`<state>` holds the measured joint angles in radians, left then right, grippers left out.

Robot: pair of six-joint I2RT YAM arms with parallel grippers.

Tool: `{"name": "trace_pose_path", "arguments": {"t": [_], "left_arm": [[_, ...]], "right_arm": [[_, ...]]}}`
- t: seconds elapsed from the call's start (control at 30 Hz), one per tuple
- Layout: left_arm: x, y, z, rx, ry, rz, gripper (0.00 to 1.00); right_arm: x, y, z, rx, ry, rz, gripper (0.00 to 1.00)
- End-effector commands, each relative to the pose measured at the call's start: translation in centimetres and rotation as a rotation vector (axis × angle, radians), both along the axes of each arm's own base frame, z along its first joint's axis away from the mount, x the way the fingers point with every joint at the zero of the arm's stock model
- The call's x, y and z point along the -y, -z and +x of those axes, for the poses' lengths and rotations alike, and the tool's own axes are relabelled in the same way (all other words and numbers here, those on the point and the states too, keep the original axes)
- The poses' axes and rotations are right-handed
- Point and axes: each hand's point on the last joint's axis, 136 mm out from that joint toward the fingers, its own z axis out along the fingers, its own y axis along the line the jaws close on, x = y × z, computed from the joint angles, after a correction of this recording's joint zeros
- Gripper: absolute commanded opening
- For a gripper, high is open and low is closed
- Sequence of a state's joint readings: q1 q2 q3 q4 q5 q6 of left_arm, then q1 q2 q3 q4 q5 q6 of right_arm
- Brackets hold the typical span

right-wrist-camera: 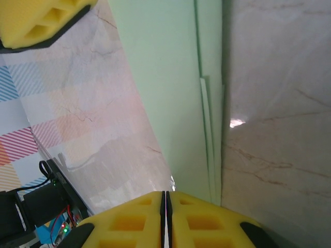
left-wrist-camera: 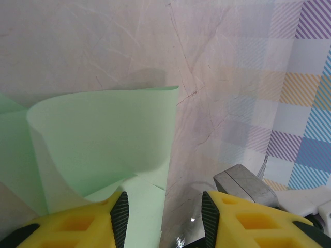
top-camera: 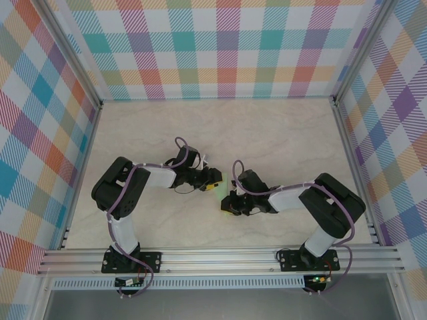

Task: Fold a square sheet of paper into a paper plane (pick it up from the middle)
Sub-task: Fold the wing for the fifth time at the center of the table.

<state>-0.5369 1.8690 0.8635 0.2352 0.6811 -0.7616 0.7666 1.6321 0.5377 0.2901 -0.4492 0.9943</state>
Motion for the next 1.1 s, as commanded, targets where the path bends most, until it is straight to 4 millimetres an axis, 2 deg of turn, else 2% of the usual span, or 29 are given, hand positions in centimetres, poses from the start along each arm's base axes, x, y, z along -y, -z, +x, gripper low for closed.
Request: {"name": "trace_pose_path", "arguments": {"t": [0.0, 0.3, 0.4, 0.57, 0.63, 0.73, 0.9, 1.0, 1.07], "left_arm": [[-2.2, 6.0, -2.3, -0.127, -0.014, 0.167, 0.44], [-2.4, 6.2, -2.4, -0.131, -0.019, 0.176, 0.44], [-2.3, 6.2, -2.4, -0.133, -0.02, 0.173, 0.44], [-2.3, 6.0, -2.4, -0.129, -0.018, 0.17, 0.44], [-2.2, 6.1, -2.4, -0.131, -0.017, 0.17, 0.44], [-2.2, 6.1, -2.4, -0.13, -0.018, 0.172, 0.44], [-2.0, 6.1, -2.3, -0.134, -0.011, 0.167, 0.44], [-1.9, 6.0, -2.4, -0.135, -0.007, 0.164, 0.44], [-1.9, 6.1, -2.5, -0.137, -0.006, 0.165, 0.44]], "right_arm": [[2.2, 1.8, -3.3, -0.128, -0.03, -0.077, 0.12], [4.2, 2.3, -5.3, -0.158, -0.054, -0.15, 0.13], [4.1, 1.8, -5.2, -0.135, -0.072, -0.168, 0.13], [3.3, -1.4, -2.5, 0.007, -0.031, -0.168, 0.13], [2.5, -3.2, -1.1, 0.072, -0.012, -0.136, 0.14], [1.2, -4.7, 0.5, 0.127, 0.003, -0.09, 0.16], [-1.7, -4.7, 2.8, 0.125, 0.011, -0.023, 0.16], [-1.6, -3.3, 4.0, 0.099, 0.042, -0.039, 0.15], [-1.8, -2.4, 3.9, 0.068, 0.037, -0.024, 0.15]]}}
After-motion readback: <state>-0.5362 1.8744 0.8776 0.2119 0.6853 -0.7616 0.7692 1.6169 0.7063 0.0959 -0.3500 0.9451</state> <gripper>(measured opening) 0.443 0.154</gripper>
